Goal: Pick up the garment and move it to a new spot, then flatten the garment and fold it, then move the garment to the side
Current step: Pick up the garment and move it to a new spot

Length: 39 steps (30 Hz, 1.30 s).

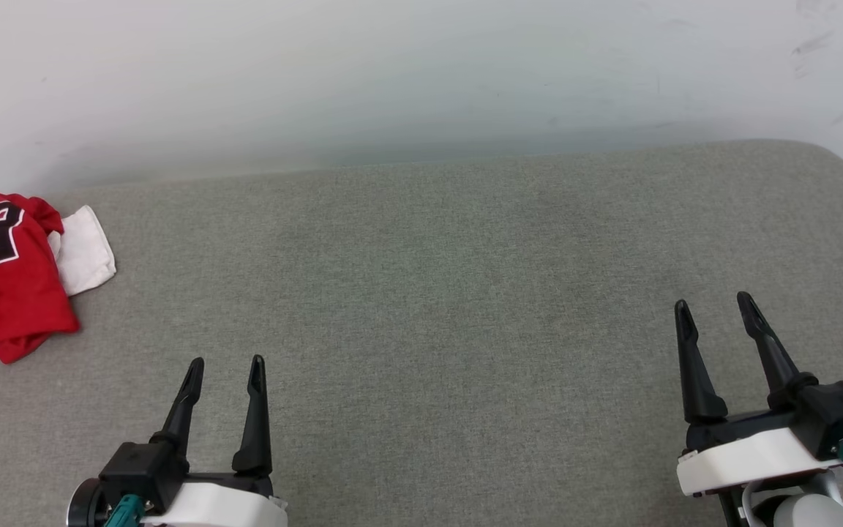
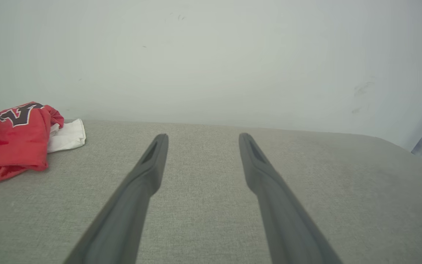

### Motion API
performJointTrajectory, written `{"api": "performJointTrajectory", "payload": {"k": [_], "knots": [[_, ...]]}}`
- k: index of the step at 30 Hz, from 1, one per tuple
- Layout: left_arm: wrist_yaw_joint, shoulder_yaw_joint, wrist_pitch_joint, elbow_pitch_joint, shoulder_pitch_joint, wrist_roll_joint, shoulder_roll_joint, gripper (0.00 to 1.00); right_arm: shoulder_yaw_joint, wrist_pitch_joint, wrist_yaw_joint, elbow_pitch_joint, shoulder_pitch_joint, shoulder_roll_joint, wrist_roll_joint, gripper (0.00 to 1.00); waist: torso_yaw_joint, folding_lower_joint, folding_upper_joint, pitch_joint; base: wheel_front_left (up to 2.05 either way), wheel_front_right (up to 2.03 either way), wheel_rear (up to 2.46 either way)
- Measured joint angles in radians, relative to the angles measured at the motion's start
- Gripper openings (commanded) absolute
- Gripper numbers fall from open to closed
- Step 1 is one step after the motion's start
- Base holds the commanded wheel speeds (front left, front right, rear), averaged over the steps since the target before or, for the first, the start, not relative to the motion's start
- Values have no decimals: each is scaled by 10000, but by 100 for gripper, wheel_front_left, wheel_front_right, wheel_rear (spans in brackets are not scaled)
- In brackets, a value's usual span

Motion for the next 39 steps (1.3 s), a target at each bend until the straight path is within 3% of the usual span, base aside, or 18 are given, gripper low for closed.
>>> {"api": "performJointTrajectory", "payload": {"k": [8, 24, 39], "knots": [[-322, 151, -134, 215, 2, 516, -56, 100, 42, -138, 0, 0, 16, 0, -458, 100, -23, 0, 0, -32, 0, 0, 0], [-430, 276, -150, 359, 46, 376, -63, 100, 192, -159, 0, 111, 118, 0, -232, 100, 184, 0, 0, -117, 0, 0, 0], [-343, 621, -163, 407, 66, 384, -67, 100, 694, -163, 0, 176, 364, -4, -226, 100, 1867, 0, 0, -212, 0, 0, 0]]}}
